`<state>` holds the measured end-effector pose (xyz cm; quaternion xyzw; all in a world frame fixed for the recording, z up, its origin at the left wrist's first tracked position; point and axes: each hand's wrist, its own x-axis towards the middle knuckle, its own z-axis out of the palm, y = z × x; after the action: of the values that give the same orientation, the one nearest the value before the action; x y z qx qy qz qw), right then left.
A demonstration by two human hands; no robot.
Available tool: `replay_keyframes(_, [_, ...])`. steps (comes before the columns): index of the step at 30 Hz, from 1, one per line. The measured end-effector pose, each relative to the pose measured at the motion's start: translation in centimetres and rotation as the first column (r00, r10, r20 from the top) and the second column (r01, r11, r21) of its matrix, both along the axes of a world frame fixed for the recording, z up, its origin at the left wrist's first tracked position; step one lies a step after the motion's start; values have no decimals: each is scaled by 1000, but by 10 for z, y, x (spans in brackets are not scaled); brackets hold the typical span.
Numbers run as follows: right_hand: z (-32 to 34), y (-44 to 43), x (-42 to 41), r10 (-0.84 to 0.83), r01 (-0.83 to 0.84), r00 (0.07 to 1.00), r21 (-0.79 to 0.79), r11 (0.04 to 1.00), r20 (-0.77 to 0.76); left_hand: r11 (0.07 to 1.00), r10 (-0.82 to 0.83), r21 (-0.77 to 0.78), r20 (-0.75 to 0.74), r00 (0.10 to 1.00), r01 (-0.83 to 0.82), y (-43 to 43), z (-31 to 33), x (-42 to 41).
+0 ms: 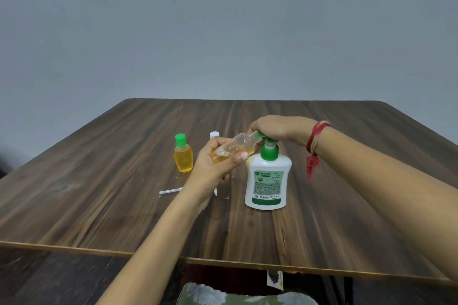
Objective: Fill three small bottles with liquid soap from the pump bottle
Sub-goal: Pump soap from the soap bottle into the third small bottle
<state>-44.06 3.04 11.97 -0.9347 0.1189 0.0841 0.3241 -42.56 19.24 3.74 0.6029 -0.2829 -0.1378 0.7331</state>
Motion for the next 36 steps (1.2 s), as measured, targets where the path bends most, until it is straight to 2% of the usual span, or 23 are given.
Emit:
replay_keyframes(5, [-6, 1, -2, 23, -24, 1000, -45, 999, -22, 1000, -16, 7, 3, 1000, 16, 1, -5, 0])
replay_keyframes(10, [1, 1, 1, -23, 23, 1000, -27, 999, 5, 1000, 11, -10, -3, 1000, -11, -2, -2, 0])
replay_keyframes(15, [-5, 1, 1, -17, 16, 999, -26, 1000, -37, 1000, -17, -5, -3, 1000, 17, 1, -6, 0])
replay_keyframes(28, [-3, 0, -2, -8, 8, 1000, -22, 1000, 1, 1000, -12, -11, 5, 1000, 12, 0, -2, 0])
replay_keyframes(36, [0, 1, 2, -17, 16, 999, -22, 1000, -34, 1000, -6, -2, 15, 1000, 6, 1, -2, 0])
